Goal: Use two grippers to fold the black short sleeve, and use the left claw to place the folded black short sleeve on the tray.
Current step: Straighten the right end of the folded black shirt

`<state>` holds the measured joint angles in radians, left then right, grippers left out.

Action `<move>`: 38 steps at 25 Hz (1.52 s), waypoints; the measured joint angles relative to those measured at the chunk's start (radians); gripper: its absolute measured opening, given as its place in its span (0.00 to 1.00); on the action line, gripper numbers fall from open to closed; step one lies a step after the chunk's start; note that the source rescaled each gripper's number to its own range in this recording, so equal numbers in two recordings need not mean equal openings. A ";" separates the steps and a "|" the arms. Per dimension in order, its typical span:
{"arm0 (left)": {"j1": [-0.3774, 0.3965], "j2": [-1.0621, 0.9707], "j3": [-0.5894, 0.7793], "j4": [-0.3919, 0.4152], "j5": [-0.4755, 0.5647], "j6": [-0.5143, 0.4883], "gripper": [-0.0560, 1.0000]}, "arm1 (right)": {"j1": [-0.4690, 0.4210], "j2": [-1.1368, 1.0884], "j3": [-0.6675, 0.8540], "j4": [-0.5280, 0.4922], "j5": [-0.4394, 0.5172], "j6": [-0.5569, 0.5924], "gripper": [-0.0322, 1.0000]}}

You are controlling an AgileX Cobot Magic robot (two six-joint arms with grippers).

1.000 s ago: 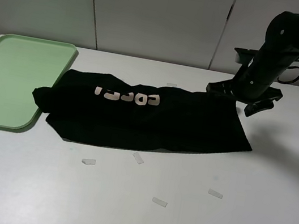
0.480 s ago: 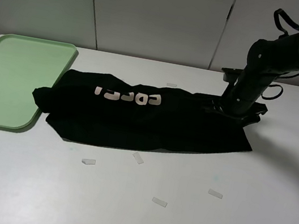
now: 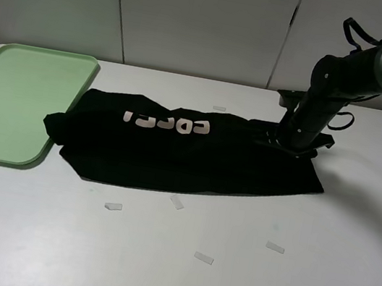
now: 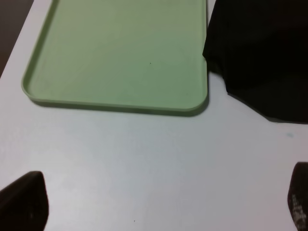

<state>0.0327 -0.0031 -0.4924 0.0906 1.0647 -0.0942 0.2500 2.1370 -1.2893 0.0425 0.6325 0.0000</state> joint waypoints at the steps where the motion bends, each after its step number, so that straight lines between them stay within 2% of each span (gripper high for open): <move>1: 0.000 0.000 0.000 0.000 0.000 0.000 1.00 | 0.000 0.000 -0.001 0.000 -0.001 0.000 0.58; 4: 0.000 0.000 0.000 0.000 -0.001 0.000 1.00 | 0.000 0.000 -0.001 0.000 -0.004 -0.016 0.50; 8: 0.000 0.000 0.000 0.000 -0.001 0.000 1.00 | 0.000 0.000 -0.002 -0.010 -0.004 -0.028 0.48; 12: 0.000 0.000 0.000 0.000 -0.001 0.000 1.00 | -0.004 0.000 -0.003 -0.065 -0.004 -0.018 0.47; 17: 0.000 0.000 0.000 0.000 -0.001 0.000 1.00 | -0.097 0.000 -0.006 -0.129 -0.016 0.055 0.47; 21: 0.000 0.000 0.000 0.000 -0.001 0.000 1.00 | -0.187 0.000 -0.007 -0.142 -0.017 0.044 0.47; 24: 0.000 0.000 0.000 0.000 -0.001 0.000 1.00 | -0.219 0.000 -0.008 -0.144 -0.008 0.019 0.48; 25: 0.000 0.000 0.000 0.000 -0.001 0.000 1.00 | -0.230 0.000 -0.009 -0.144 -0.002 0.000 0.50; 27: 0.000 0.000 0.000 0.000 -0.001 0.000 1.00 | -0.245 -0.001 -0.010 -0.147 0.003 -0.018 0.61; 31: 0.000 0.000 0.000 0.000 -0.001 0.000 1.00 | -0.259 -0.006 -0.012 -0.179 0.006 -0.024 0.95; 35: 0.000 0.000 0.000 0.000 -0.001 0.000 1.00 | -0.263 -0.005 -0.039 -0.180 0.045 -0.038 0.99; 38: 0.000 0.000 0.000 0.000 -0.001 0.000 1.00 | -0.289 0.006 -0.082 -0.137 0.093 -0.095 1.00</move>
<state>0.0327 -0.0031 -0.4924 0.0906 1.0637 -0.0942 -0.0392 2.1426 -1.3715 -0.0946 0.7258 -0.0954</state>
